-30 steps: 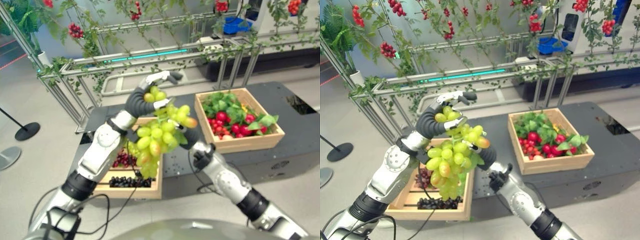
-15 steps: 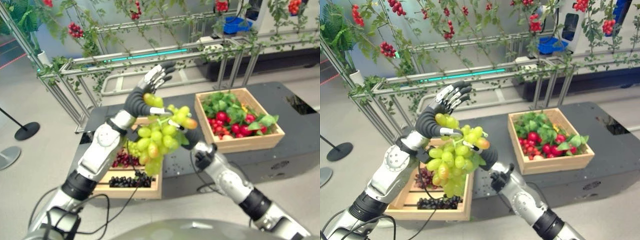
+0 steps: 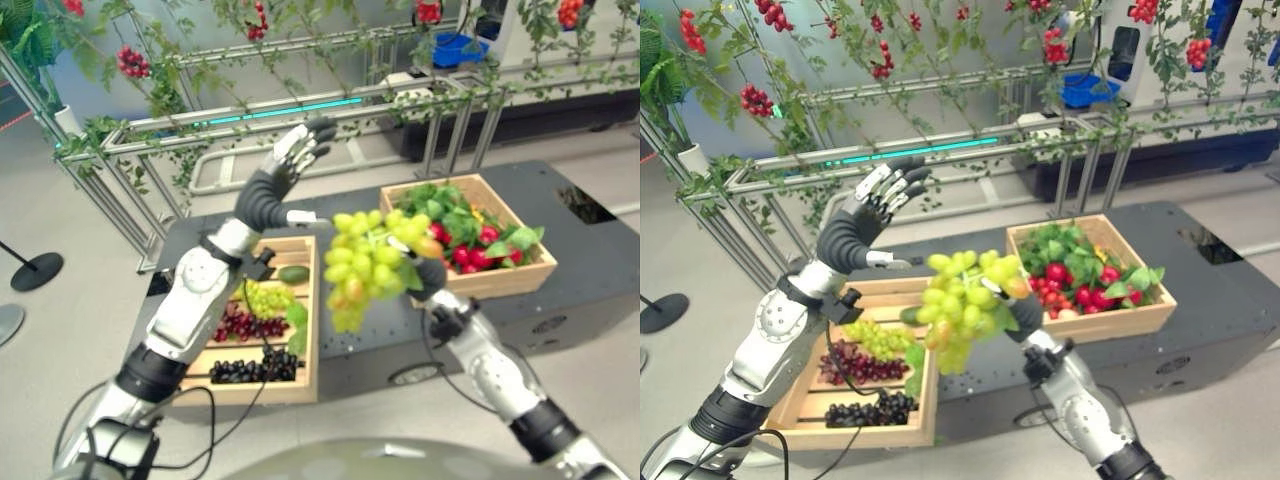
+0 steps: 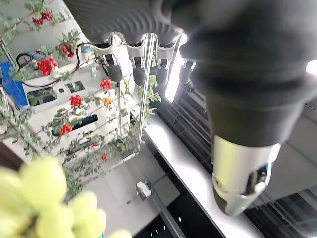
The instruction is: Pick up the fruits from the basket on one side to the basket on the other side
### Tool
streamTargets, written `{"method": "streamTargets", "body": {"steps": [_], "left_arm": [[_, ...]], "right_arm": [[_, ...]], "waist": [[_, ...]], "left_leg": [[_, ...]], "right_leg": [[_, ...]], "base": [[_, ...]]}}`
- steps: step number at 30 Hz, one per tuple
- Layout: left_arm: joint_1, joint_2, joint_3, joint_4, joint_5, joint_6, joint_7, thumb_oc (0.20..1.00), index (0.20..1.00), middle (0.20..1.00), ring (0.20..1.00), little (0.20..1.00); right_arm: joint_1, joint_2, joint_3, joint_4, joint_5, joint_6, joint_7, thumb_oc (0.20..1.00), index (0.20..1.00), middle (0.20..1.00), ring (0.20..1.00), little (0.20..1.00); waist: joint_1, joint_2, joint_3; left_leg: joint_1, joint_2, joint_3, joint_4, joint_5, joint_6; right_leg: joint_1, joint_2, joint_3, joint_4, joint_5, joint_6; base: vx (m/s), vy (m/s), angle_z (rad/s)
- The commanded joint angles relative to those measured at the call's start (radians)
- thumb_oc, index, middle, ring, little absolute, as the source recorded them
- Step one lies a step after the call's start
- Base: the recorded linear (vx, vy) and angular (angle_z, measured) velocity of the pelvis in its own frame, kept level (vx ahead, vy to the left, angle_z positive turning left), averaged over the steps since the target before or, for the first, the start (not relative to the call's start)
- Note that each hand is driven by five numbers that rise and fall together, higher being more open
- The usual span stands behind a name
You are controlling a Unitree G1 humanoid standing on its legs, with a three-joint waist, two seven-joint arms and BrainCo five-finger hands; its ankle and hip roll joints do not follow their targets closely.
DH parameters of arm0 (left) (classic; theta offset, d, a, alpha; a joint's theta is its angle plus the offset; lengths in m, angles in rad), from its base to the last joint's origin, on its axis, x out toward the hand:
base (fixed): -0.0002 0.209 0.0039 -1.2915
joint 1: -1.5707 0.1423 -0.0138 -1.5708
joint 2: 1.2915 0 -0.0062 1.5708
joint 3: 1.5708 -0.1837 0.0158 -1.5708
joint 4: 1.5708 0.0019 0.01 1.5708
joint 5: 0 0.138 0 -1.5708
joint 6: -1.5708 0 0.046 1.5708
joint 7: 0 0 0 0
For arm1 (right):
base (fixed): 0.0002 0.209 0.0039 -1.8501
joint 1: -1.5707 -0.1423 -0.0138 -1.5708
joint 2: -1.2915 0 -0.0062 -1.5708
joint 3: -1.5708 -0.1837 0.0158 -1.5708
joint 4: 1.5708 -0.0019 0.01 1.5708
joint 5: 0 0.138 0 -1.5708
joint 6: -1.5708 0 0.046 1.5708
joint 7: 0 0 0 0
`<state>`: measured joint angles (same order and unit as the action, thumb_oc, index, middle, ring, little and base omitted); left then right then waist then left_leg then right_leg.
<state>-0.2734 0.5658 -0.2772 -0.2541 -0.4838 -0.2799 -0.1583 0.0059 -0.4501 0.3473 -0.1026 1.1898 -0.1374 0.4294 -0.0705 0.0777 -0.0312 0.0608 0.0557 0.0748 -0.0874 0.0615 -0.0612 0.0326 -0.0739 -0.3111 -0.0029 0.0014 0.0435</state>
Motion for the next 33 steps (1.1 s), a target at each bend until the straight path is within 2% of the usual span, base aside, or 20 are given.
{"method": "streamTargets", "body": {"steps": [1, 16, 21, 22, 27, 33], "left_arm": [[-0.032, 0.027, 0.056, 0.03, -0.006, -0.053, -0.01, 1.0, 1.0, 1.0, 1.0, 1.0], [0.017, 0.027, 0.125, 0.036, -0.031, -0.049, -0.019, 1.0, 1.0, 1.0, 1.0, 1.0], [0.006, 0.022, 0.135, 0.063, -0.027, -0.057, -0.011, 1.0, 1.0, 1.0, 1.0, 1.0], [-0.004, 0.023, 0.148, 0.076, -0.033, -0.067, 0.0, 1.0, 1.0, 1.0, 1.0, 1.0], [-0.025, 0.014, 0.166, 0.095, -0.032, -0.079, 0.027, 1.0, 1.0, 1.0, 1.0, 1.0], [-0.035, 0.0, 0.181, 0.113, -0.038, -0.088, 0.033, 1.0, 1.0, 1.0, 1.0, 1.0]], "right_arm": [[-0.046, 0.027, -0.087, -0.131, -0.001, -0.073, 0.03, 0.2, 0.2, 0.2, 0.2, 0.2], [0.014, -0.002, -0.284, -0.177, -0.039, -0.116, 0.003, 0.2, 0.2, 0.2, 0.2, 0.2], [0.018, -0.031, -0.362, -0.176, -0.089, -0.14, -0.027, 0.2, 0.2, 0.2, 0.2, 0.2], [0.017, -0.041, -0.397, -0.158, -0.111, -0.157, -0.049, 0.2, 0.2, 0.2, 0.2, 0.2], [0.008, -0.049, -0.446, -0.14, -0.143, -0.177, -0.078, 0.2, 0.2, 0.2, 0.2, 0.2], [0.033, -0.034, -0.486, -0.11, -0.189, -0.191, -0.098, 0.2, 0.2, 0.2, 0.2, 0.2]], "waist": [[-0.029, -0.059, -0.008], [-0.05, -0.064, -0.004], [-0.073, -0.065, 0.019], [-0.094, -0.063, 0.033], [-0.118, -0.064, 0.056], [-0.157, -0.088, 0.08]], "left_leg": [[0.052, -0.082, 0.036, 0.035, -0.132, 0.05], [0.055, -0.087, 0.054, 0.05, -0.152, 0.061], [0.04, -0.099, 0.093, 0.084, -0.176, 0.078], [0.035, -0.103, 0.113, 0.095, -0.183, 0.087], [0.024, -0.113, 0.165, 0.111, -0.201, 0.101], [0.03, -0.132, 0.226, 0.127, -0.224, 0.11]], "right_leg": [[0.001, 0.008, 0.008, 0.036, -0.046, 0.047], [-0.009, 0.007, 0.038, 0.041, -0.04, 0.054], [-0.044, 0.0, 0.092, 0.068, -0.029, 0.069], [-0.076, -0.004, 0.125, 0.1, -0.023, 0.075], [-0.136, -0.011, 0.187, 0.153, -0.019, 0.095], [-0.18, -0.025, 0.251, 0.185, 0.005, 0.12]], "base": [[0.0, 0.0, 0.0], [0.0, 0.016, -0.05], [-0.03, 0.102, -0.28], [-0.04, 0.111, -0.41], [-0.07, 0.152, -0.64], [-0.08, 0.119, -0.43]]}}
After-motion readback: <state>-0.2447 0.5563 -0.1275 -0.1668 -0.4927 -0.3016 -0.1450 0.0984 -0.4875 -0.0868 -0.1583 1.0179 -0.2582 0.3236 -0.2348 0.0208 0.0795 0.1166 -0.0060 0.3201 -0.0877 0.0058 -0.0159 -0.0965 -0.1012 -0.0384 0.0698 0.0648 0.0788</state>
